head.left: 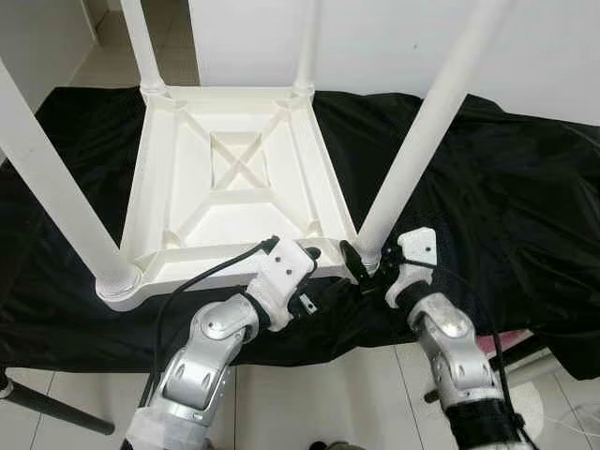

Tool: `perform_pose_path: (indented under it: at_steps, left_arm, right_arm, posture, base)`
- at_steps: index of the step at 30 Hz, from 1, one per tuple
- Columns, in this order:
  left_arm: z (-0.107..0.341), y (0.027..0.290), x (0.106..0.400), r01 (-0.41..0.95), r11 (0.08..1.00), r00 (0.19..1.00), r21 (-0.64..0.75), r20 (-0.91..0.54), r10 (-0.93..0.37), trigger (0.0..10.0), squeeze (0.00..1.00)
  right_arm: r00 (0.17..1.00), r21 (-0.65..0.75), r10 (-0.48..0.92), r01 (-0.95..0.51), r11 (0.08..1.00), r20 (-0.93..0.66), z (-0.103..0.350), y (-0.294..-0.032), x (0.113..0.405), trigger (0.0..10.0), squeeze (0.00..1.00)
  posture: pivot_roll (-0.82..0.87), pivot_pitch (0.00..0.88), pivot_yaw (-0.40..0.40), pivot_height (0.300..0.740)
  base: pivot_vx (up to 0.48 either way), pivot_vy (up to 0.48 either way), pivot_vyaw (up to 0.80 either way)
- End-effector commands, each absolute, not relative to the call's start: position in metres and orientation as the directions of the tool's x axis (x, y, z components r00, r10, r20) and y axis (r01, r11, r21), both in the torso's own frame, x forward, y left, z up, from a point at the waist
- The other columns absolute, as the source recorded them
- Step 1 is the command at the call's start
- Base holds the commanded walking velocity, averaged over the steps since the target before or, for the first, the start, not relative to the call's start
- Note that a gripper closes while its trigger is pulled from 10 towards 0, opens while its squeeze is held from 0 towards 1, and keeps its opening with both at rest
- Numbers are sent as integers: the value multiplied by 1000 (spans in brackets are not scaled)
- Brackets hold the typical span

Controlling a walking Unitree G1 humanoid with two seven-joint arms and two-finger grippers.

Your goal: Building children table

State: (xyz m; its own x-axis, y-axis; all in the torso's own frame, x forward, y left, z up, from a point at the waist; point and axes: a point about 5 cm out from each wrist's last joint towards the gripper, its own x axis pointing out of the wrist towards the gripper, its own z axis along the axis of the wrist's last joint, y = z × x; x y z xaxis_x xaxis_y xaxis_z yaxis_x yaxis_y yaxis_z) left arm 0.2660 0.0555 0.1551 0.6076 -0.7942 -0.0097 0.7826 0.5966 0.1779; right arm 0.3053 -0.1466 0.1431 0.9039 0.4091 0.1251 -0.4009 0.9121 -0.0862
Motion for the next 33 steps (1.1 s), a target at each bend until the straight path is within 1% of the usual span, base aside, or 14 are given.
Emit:
perform_pose_path:
  at_steps: [1,3,5,6,11,13,14,15,20,21,29,33]
  left_arm:
    - [153,54,262,790,592,601,158,-17,-799,10000,0]
    - [152,54,262,788,593,603,164,-17,-797,10000,0]
    - [152,54,262,788,593,603,164,-17,-797,10000,0]
    - [153,54,263,784,595,607,176,-20,-794,10000,0]
    - [152,53,262,788,590,603,175,-24,-798,10000,0]
    - [152,53,261,791,587,599,170,-25,-800,10000,0]
    - [152,53,260,797,581,592,162,-27,-805,10000,0]
    - [152,53,260,802,577,588,157,-27,-809,10000,0]
    - [152,54,258,803,576,586,155,-26,-810,10000,0]
    - [152,54,258,803,576,586,156,-26,-810,10000,0]
    - [152,58,257,803,571,583,170,-22,-812,10000,0]
    - [152,60,256,812,564,573,153,-27,-819,10000,0]
  right_arm:
    - [885,-89,453,-445,891,107,140,-146,309,10000,0]
    - [860,-99,500,-492,865,98,140,-141,314,10000,0]
    - [860,-99,500,-492,865,98,140,-141,314,10000,0]
    - [831,-108,550,-541,834,89,141,-137,318,10000,0]
    - [794,-141,604,-592,794,71,141,-134,323,10000,0]
    - [791,-148,608,-595,790,66,141,-134,323,10000,0]
    - [787,-148,614,-600,786,66,141,-134,325,9137,0]
    - [784,-148,617,-604,783,67,141,-134,325,8784,0]
    - [774,-156,629,-615,773,67,142,-137,327,8627,0]
    - [771,-160,633,-618,769,67,143,-138,328,9961,0]
    - [760,-158,645,-630,761,80,146,-145,329,10000,0]
    - [747,-160,660,-644,748,79,147,-148,328,10000,0]
  posture:
    - [-25,99,-47,740]
    - [-21,98,-49,740]
    - [-21,98,-49,740]
    - [-17,94,-53,740]
    - [-15,91,-55,740]
    - [-15,91,-55,740]
    - [-14,91,-56,740]
    - [-14,91,-56,740]
    - [-13,91,-56,740]
    - [-13,90,-57,740]
    - [-11,89,-53,740]
    - [-13,90,-49,740]
  base:
    - [0,0,0]
    - [0,0,0]
    - [0,0,0]
    - [0,0,0]
    - [0,0,0]
    - [0,0,0]
    - [0,0,0]
    - [0,0,0]
    - [0,0,0]
    - [0,0,0]
    - [0,0,0]
    - [0,0,0]
